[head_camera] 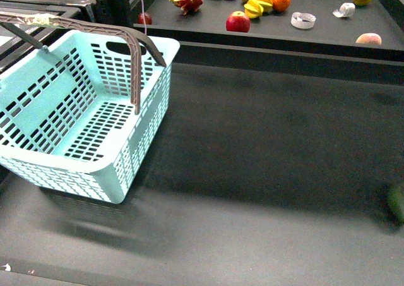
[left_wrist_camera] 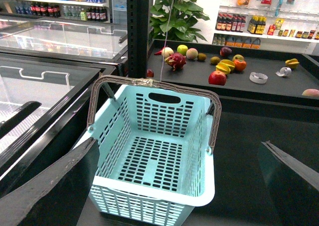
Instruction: Pick mango with right arm and hold basket with left
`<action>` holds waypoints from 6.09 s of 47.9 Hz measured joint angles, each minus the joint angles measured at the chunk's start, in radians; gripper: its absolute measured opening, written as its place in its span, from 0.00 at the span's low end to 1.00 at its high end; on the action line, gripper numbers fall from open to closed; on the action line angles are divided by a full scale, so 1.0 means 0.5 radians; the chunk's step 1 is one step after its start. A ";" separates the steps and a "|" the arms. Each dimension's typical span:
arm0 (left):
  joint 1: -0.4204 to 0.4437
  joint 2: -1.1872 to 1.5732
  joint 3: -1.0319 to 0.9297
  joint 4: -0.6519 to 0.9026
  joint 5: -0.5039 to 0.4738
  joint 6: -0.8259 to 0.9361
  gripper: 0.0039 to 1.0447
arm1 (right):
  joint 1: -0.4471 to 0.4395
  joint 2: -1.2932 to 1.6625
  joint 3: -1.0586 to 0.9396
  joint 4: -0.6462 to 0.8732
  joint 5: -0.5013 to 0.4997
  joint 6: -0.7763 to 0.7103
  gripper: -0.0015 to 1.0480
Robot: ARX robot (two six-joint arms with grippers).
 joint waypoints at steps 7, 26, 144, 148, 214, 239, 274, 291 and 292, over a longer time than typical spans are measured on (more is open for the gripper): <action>0.000 0.000 0.000 0.000 0.000 0.000 0.95 | 0.000 0.000 0.000 0.000 0.000 0.000 0.92; 0.000 0.000 0.000 0.000 0.000 0.000 0.95 | 0.000 0.000 0.000 0.000 0.000 0.000 0.92; -0.272 4.441 2.483 1.189 -0.446 -2.157 0.08 | 0.000 0.000 0.000 0.000 0.001 0.000 0.92; -0.278 4.350 2.344 1.311 -0.417 -2.099 0.07 | 0.000 0.000 0.000 0.000 0.001 0.001 0.92; -0.865 3.658 1.379 1.820 0.804 -0.703 0.07 | 0.000 0.000 0.000 0.000 0.001 0.000 0.92; -0.867 3.605 1.360 1.786 0.787 -0.674 0.07 | 0.000 0.000 0.000 0.000 0.001 0.001 0.92; -0.867 3.605 1.357 1.786 0.786 -0.672 0.07 | 0.063 0.262 0.005 0.185 0.388 0.146 0.92; -0.867 3.605 1.357 1.786 0.787 -0.670 0.07 | -0.389 1.962 0.389 1.050 -0.095 -0.078 0.92; -0.867 3.605 1.357 1.786 0.787 -0.669 0.07 | -0.415 2.042 0.418 1.062 -0.121 -0.101 0.92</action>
